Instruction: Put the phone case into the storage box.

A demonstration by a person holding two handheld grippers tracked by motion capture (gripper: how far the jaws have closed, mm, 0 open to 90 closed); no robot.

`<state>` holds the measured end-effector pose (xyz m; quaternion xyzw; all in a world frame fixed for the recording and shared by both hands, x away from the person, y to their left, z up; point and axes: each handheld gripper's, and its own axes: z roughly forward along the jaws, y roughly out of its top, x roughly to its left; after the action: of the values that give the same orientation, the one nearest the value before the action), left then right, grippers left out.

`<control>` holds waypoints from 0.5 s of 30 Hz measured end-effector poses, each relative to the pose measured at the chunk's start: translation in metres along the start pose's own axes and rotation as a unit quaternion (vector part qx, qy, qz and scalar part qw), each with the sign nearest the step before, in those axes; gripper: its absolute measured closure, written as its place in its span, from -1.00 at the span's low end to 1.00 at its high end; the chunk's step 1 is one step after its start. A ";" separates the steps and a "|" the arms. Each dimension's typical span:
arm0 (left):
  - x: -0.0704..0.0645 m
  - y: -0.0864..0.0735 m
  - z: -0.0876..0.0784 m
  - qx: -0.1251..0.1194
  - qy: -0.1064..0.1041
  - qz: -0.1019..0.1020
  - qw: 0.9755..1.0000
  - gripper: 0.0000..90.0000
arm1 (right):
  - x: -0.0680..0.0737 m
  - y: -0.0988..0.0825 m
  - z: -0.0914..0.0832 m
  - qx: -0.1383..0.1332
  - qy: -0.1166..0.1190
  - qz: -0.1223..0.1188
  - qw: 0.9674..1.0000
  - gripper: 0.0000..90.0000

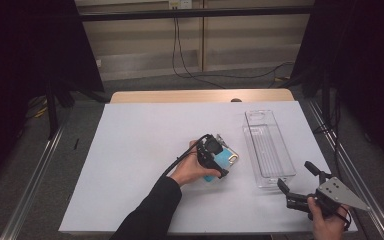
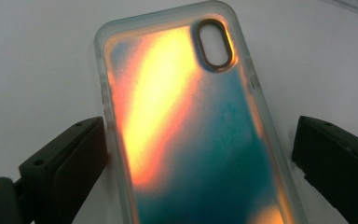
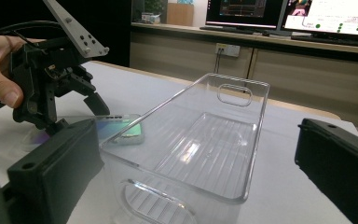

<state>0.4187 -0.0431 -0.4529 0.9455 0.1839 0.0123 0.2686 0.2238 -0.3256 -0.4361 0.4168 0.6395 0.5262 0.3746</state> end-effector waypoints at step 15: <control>0.000 0.001 -0.004 0.003 0.013 -0.004 1.000 -0.70 | 0.000 0.000 0.000 0.000 0.000 0.001 1.000 -1.00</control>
<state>0.4187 -0.0417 -0.4491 0.9452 0.1913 0.0225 0.2637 0.2239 -0.3255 -0.4362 0.4178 0.6392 0.5266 0.3735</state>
